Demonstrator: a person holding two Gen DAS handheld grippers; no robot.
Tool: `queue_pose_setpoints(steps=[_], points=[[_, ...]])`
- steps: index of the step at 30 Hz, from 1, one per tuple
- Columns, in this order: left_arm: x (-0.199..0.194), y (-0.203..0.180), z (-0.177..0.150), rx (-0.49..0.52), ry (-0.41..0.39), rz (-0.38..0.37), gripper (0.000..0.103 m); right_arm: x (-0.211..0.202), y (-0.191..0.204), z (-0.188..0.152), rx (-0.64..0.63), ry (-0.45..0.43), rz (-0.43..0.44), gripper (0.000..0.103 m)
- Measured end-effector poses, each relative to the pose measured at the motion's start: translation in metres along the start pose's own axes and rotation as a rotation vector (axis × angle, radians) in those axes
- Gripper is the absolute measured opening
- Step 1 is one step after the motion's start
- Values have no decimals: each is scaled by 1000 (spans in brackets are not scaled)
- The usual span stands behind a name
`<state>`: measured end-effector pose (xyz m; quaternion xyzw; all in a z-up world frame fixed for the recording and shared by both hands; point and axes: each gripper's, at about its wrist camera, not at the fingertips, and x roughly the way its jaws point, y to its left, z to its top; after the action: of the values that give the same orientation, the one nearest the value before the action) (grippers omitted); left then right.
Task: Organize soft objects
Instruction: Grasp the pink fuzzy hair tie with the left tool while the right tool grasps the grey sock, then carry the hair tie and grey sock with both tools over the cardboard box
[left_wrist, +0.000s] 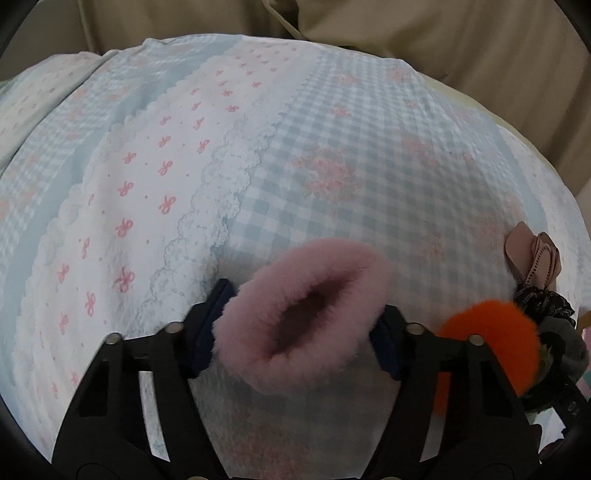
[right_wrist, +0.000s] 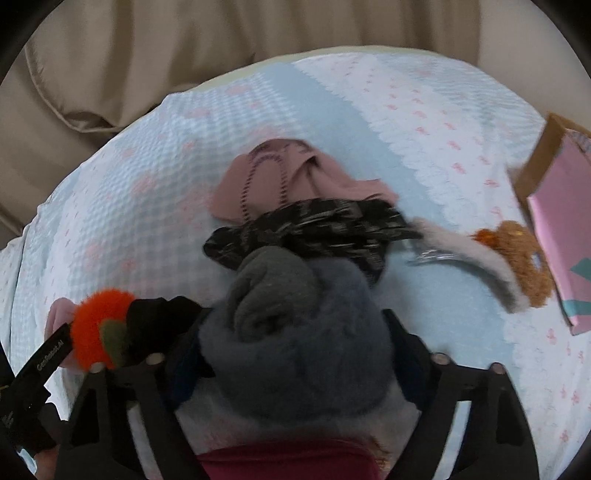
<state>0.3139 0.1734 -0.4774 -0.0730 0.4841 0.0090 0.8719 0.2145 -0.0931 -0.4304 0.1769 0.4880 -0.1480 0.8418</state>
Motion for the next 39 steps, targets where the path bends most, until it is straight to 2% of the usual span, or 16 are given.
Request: queue_pose_setpoints(steps=[2,7,11,21,31,39], points=[[0,0,2,10,-3,-4,48,2,3,-2,-7,7,-8,68],[-4,-3,4,45,2,-22,36,-4,6,-4,-26,-6,-21,53],[-10,0,5,41,-1,-33,35,-11,11,-6,-55,-18,-31,46],[-53,0,19,52,-38,-32,35,-64,16,6,-76,-86,-29,46],[-166,-45,47,117,-128,-63,35,-176,1,46,-95,-160,6,46],[-269,-118,54,162,-211,-82,35,-265,-42,85,-162,-206,66,46]])
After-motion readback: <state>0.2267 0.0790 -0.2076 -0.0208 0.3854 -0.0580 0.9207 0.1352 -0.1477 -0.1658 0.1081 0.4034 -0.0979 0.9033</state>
